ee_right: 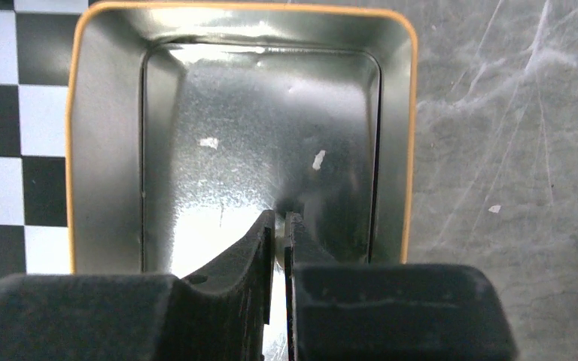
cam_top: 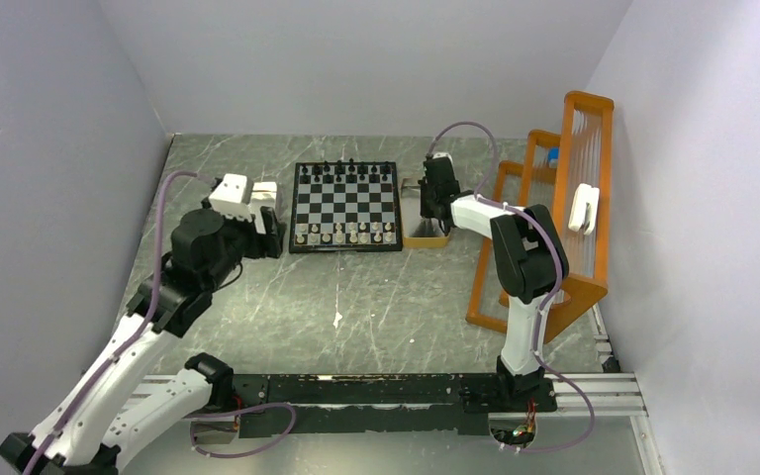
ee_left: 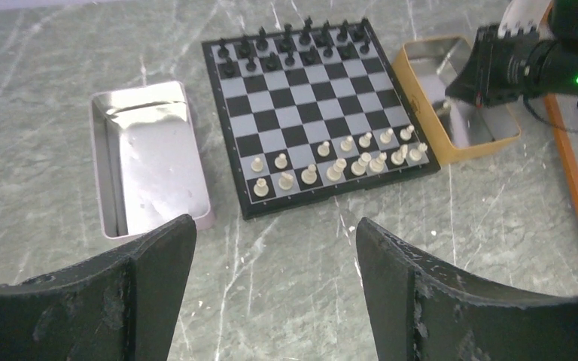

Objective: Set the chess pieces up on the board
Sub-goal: Pick up the chess piece from the storage box, then place the chess piece on the chessboard.

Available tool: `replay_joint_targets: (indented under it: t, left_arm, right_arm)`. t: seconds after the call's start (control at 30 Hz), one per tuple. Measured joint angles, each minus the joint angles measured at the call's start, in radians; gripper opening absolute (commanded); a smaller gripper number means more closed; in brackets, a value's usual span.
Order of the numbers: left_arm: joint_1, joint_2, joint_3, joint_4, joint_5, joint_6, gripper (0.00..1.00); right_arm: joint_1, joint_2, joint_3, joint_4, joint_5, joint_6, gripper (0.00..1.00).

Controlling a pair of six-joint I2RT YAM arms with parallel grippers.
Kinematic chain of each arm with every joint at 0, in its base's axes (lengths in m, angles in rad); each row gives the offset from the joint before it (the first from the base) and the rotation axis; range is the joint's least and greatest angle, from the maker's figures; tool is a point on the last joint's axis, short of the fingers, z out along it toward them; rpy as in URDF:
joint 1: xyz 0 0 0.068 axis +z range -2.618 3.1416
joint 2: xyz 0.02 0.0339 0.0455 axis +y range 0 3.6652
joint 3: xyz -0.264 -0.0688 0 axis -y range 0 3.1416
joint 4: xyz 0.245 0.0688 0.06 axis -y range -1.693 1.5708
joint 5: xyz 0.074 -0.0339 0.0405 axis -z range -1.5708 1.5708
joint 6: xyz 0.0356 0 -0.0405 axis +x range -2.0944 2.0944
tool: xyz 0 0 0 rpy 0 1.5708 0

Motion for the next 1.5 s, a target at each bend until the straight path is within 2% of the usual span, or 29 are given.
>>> replay_joint_targets:
  t: [0.17, 0.4, 0.57, 0.8, 1.0, 1.2, 1.33, 1.5]
  left_arm:
    - [0.003, 0.144, 0.030, 0.002, 0.075, -0.012, 0.82]
    - [0.003, 0.339, 0.132, 0.038, 0.203, -0.085, 0.75]
    - [0.003, 0.479, 0.174, 0.188, 0.286, -0.173, 0.68]
    - [-0.003, 0.750, 0.170, 0.542, 0.407, -0.318, 0.61]
    - [-0.031, 0.994, 0.206, 0.732, 0.478, -0.359, 0.56]
    - [-0.064, 1.178, 0.321, 0.866, 0.548, -0.401, 0.51]
    - [-0.075, 1.226, 0.368, 0.924, 0.567, -0.425, 0.53]
    - [-0.079, 1.250, 0.405, 0.954, 0.568, -0.438, 0.50]
  right_arm:
    - [-0.013, 0.000, 0.041, -0.013, -0.014, 0.025, 0.06]
    - [-0.030, -0.004, 0.091, -0.032, -0.058, 0.063, 0.06]
    - [-0.045, -0.033, 0.107, -0.053, -0.123, 0.112, 0.06]
    - [-0.048, -0.087, 0.130, -0.064, -0.208, 0.177, 0.07]
    - [-0.049, -0.119, 0.130, -0.082, -0.269, 0.219, 0.07]
    - [-0.051, -0.137, 0.129, -0.087, -0.323, 0.252, 0.07]
    - [-0.055, -0.154, 0.119, -0.087, -0.349, 0.270, 0.07]
    - [-0.055, -0.174, 0.108, -0.085, -0.373, 0.286, 0.07]
